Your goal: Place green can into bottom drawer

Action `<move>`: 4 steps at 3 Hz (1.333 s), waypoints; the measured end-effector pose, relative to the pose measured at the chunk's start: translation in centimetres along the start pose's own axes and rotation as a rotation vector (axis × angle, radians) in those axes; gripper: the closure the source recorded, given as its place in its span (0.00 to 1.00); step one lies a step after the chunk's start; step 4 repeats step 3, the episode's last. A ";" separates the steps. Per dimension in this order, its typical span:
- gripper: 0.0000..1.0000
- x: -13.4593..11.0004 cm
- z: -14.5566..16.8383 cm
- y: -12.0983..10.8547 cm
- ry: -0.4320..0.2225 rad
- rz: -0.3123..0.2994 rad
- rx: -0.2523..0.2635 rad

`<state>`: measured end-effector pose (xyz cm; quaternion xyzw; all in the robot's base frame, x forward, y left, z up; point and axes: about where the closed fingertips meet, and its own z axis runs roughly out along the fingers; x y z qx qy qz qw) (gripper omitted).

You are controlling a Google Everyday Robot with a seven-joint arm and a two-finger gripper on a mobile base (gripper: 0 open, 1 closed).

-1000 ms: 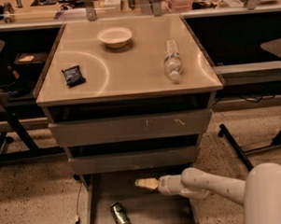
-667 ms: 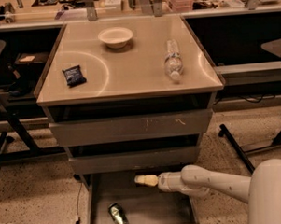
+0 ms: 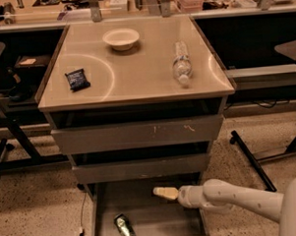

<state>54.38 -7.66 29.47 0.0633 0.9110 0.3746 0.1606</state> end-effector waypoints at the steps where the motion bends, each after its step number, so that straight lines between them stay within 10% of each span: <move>1: 0.00 0.5 -9.6 -5.7 -0.132 0.188 0.156; 2: 0.00 1.5 -21.6 -10.8 -0.347 0.427 0.336; 4: 0.00 1.6 -25.0 -10.3 -0.413 0.422 0.400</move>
Offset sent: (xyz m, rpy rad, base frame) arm -0.3484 -0.2993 0.0844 -0.3888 0.3816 -0.9506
